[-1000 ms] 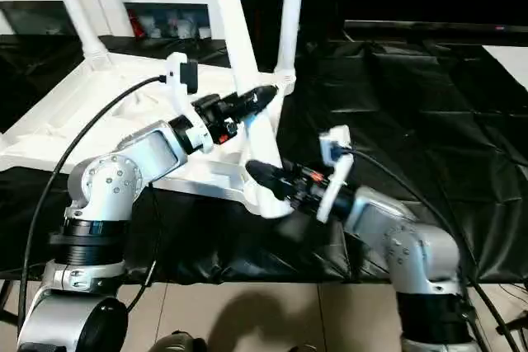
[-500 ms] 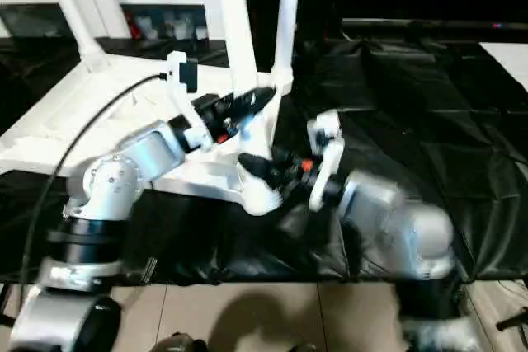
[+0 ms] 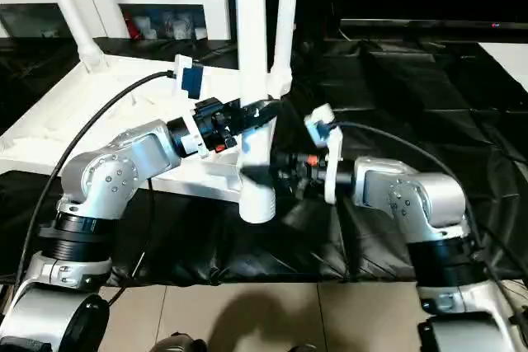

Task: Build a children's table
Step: Pick table leg

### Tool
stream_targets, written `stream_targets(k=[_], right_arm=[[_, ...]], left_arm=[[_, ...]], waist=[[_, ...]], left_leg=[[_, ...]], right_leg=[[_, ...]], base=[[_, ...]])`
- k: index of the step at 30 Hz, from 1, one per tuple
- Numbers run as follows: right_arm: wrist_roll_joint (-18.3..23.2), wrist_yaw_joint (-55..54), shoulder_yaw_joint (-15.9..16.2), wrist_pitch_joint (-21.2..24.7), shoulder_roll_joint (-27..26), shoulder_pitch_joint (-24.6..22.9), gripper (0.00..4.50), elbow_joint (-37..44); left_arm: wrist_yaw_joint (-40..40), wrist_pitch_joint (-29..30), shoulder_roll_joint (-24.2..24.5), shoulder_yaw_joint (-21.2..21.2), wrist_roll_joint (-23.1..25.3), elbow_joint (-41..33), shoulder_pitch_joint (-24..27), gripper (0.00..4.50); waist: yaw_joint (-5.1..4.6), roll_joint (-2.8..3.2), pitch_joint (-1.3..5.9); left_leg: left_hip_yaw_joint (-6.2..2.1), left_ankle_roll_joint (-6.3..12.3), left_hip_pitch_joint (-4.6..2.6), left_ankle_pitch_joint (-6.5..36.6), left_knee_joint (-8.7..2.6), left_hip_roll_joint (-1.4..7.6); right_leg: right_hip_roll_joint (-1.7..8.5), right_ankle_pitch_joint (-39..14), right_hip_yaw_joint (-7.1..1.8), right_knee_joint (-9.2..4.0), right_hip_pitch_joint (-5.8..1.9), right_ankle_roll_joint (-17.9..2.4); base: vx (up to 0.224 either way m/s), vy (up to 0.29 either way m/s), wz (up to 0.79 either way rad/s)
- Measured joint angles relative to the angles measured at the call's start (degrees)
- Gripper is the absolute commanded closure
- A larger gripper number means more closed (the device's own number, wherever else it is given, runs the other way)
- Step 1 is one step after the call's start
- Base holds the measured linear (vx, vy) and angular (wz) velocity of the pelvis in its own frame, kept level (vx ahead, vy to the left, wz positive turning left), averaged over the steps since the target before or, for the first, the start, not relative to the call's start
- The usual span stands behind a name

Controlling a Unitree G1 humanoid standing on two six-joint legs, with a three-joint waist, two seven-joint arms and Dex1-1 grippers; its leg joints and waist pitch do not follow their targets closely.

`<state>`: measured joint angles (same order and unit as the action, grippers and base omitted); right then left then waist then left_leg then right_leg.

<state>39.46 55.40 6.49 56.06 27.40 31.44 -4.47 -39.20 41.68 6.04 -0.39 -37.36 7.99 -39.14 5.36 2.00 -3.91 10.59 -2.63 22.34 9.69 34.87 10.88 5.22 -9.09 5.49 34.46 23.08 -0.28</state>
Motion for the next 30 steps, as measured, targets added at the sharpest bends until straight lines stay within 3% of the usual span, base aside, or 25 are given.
stream_targets(k=[22,23,30], right_arm=[[-3.7,5.9,3.0,-6.8,-0.3,0.7,1.47,-1.7],[-3.8,6.2,3.0,-6.9,-0.4,0.7,1.82,-2.2],[-4.4,6.5,3.1,-7.4,-0.8,0.7,2.36,-2.8]], left_arm=[[-2.5,0.4,-0.5,-0.6,-0.1,0.0,-0.8,2.62],[-2.5,0.4,-0.6,-0.6,-0.1,0.0,-0.8,2.62],[-3.3,0.4,-0.5,-0.7,-0.1,0.0,-0.9,2.62]], waist=[[0.05,0.01,0.0],[0.03,0.01,0.0],[0.01,0.02,0.01]], left_leg=[[0.01,0.01,0.01,0.0,0.01,0.0],[0.01,0.01,0.01,0.0,0.02,0.0],[0.01,0.01,0.01,0.0,0.02,0.0]], right_leg=[[0.0,0.1,-0.01,0.0,0.0,-0.2],[0.0,0.1,-0.01,0.0,0.0,-0.2],[0.0,0.1,0.0,0.0,0.0,-0.2]], base=[[0.0,0.0,0.0],[0.0,0.0,0.0],[0.0,0.0,0.0]])
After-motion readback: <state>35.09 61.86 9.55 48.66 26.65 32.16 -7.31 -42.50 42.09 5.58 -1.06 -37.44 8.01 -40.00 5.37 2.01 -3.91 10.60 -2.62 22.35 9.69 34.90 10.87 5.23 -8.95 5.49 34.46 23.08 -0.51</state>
